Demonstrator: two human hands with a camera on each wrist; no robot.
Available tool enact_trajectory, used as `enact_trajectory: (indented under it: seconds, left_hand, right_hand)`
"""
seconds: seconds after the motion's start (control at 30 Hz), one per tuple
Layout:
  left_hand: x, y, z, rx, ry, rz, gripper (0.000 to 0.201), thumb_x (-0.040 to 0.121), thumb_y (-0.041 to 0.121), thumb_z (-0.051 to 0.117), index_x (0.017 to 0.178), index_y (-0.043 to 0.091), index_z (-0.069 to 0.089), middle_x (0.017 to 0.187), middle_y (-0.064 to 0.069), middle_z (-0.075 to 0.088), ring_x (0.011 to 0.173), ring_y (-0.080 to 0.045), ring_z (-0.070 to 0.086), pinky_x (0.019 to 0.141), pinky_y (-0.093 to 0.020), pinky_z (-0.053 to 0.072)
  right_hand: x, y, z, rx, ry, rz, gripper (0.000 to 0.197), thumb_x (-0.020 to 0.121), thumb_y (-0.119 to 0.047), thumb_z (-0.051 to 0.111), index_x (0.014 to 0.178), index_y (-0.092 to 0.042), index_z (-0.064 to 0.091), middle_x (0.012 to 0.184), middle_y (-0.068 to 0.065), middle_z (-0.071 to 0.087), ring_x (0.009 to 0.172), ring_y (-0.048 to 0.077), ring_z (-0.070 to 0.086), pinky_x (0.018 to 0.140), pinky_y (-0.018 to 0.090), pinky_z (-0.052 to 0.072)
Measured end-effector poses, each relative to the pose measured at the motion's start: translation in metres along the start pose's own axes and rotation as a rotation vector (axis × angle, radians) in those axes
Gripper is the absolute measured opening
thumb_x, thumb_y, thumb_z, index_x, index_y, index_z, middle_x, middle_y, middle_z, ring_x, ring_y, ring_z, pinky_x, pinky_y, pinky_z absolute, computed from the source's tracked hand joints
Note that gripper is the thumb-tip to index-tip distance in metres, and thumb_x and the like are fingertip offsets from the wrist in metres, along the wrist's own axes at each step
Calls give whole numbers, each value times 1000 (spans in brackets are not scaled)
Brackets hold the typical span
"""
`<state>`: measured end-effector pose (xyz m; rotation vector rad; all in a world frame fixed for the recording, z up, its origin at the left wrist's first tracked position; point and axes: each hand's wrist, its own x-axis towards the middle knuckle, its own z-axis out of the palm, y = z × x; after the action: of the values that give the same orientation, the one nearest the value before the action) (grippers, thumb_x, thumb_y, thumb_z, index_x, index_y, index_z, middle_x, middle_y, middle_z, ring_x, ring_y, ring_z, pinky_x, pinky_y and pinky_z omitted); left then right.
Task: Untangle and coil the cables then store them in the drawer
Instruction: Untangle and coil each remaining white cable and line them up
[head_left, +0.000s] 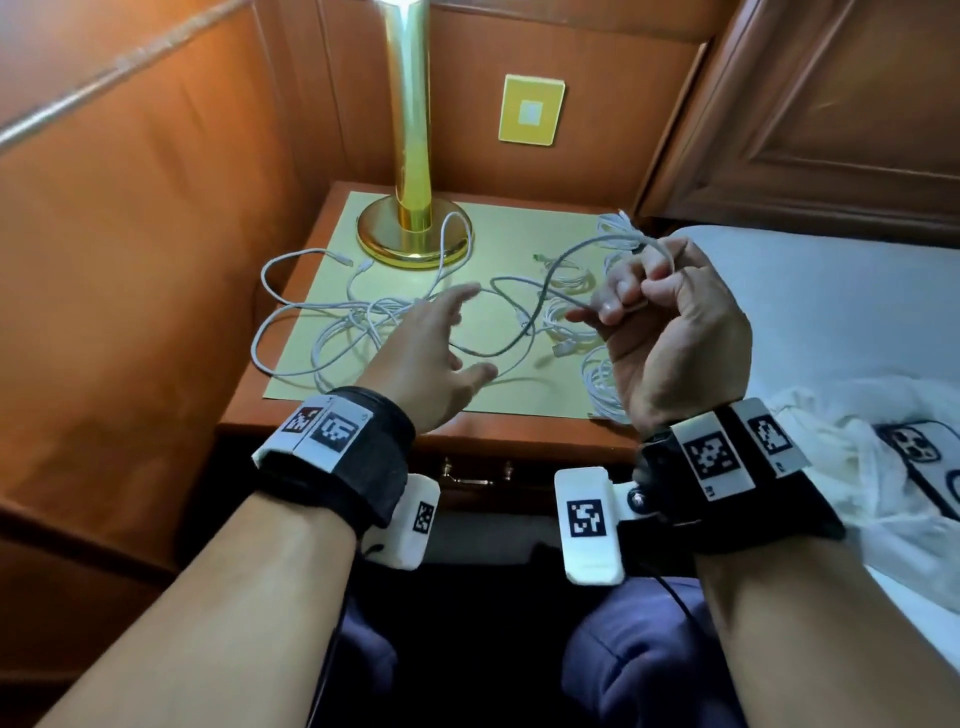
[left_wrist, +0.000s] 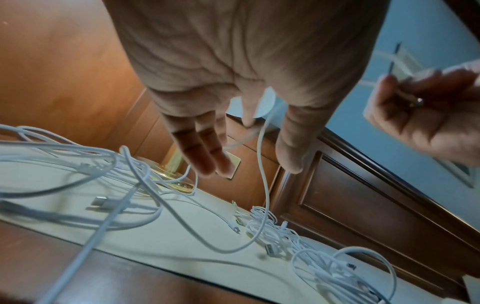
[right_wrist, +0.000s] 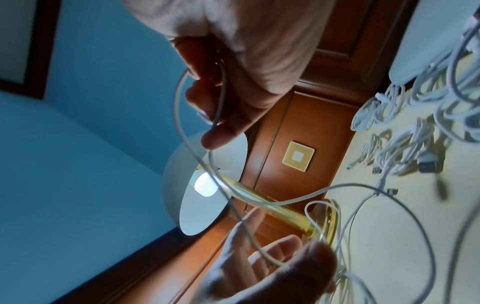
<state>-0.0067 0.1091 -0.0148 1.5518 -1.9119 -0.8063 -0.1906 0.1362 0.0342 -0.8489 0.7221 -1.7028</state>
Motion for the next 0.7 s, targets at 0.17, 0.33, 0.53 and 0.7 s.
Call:
enact_trajectory:
  seconds: [0.17,0.33,0.53,0.7]
  left_hand:
    - [0,5,9,-101,56,90,114,76,29,86,153,53,7,130,0,34,87,-9,60,81,-28,54]
    - [4,5,15,-134,120,134,12,96,23,66,106,20,69,119,-6,52,101,-21,60,92,-35,53]
    - [1,-7,-3,-345,264,38,30,105,24,48,93,8,71,85,-7,74,80,-17,74,80,-46,60]
    - [-3,7,-5,-692,281,30,24,105,8,47,112,-4,67,96,-20,75,84,-24,76,75,-32,62]
  right_hand:
    - [-2,1,2,59,-114,129,28,83,5,17,73,-15,35,64,4,35,49,17,36,58,37,52]
    - [-7,-3,4,92,-127,194,27,83,4,17,72,-15,33,64,3,34,47,15,36,53,32,48]
    - [1,-2,-19,-290,130,213,23,91,4,33,84,-11,49,70,2,46,50,12,41,50,30,47]
    - [1,25,-20,-994,-168,510,53,87,-5,71,133,-20,48,98,8,53,66,14,53,50,29,51]
